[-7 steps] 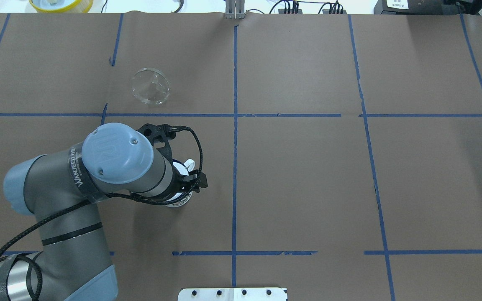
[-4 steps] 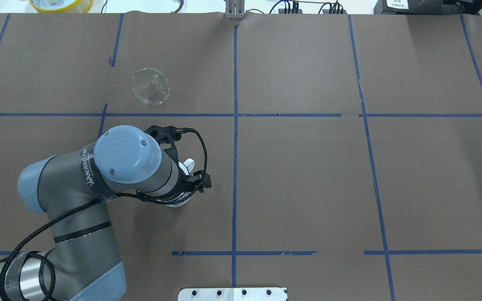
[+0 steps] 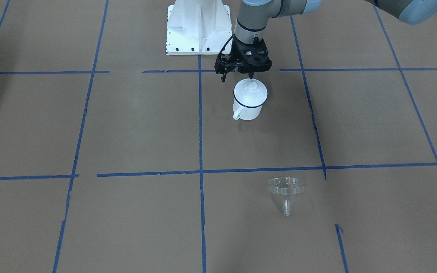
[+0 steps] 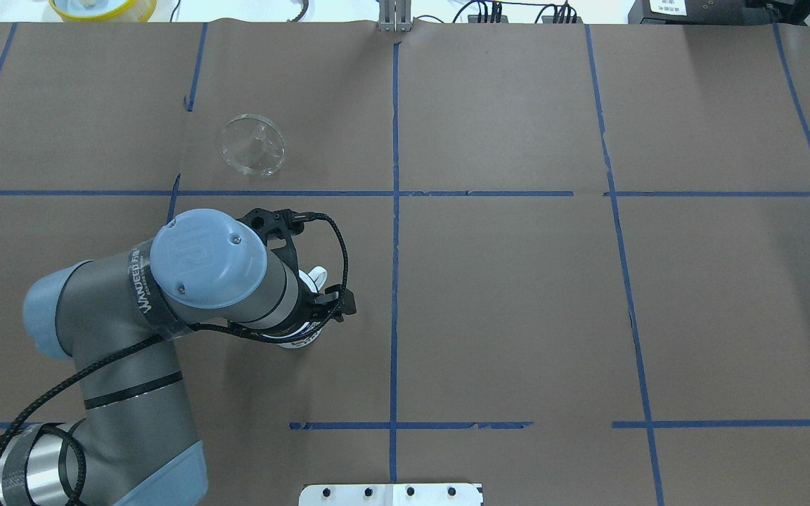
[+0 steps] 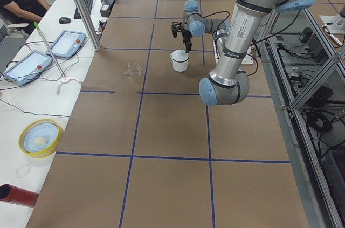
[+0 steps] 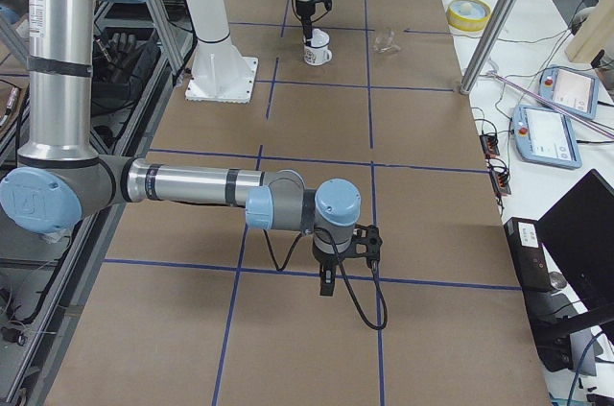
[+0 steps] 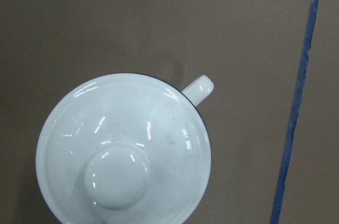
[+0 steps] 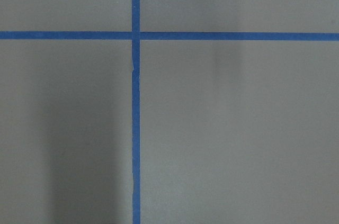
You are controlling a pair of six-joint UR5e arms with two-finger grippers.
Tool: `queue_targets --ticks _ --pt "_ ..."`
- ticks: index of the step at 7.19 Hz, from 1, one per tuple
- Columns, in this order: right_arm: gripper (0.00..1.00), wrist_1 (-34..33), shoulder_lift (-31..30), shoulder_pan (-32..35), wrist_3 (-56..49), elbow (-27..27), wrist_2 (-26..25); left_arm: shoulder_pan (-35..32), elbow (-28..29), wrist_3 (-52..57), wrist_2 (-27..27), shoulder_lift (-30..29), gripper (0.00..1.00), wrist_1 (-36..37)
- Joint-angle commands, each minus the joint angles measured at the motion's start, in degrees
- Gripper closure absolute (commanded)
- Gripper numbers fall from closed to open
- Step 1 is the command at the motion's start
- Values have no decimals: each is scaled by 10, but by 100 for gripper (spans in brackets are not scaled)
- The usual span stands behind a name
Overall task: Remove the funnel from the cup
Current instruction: 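Open the left gripper and raise it off the lid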
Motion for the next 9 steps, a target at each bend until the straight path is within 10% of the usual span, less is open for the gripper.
queue_targets --ticks 1,6,9 --pt "0 0 0 0 0 0 0 -32 -47 2 0 11 0 7" --pt "0 0 0 0 0 0 0 -187 -129 184 -16 138 0 1" --pt "0 0 0 0 0 0 0 -379 -73 493 -137 169 0 -1"
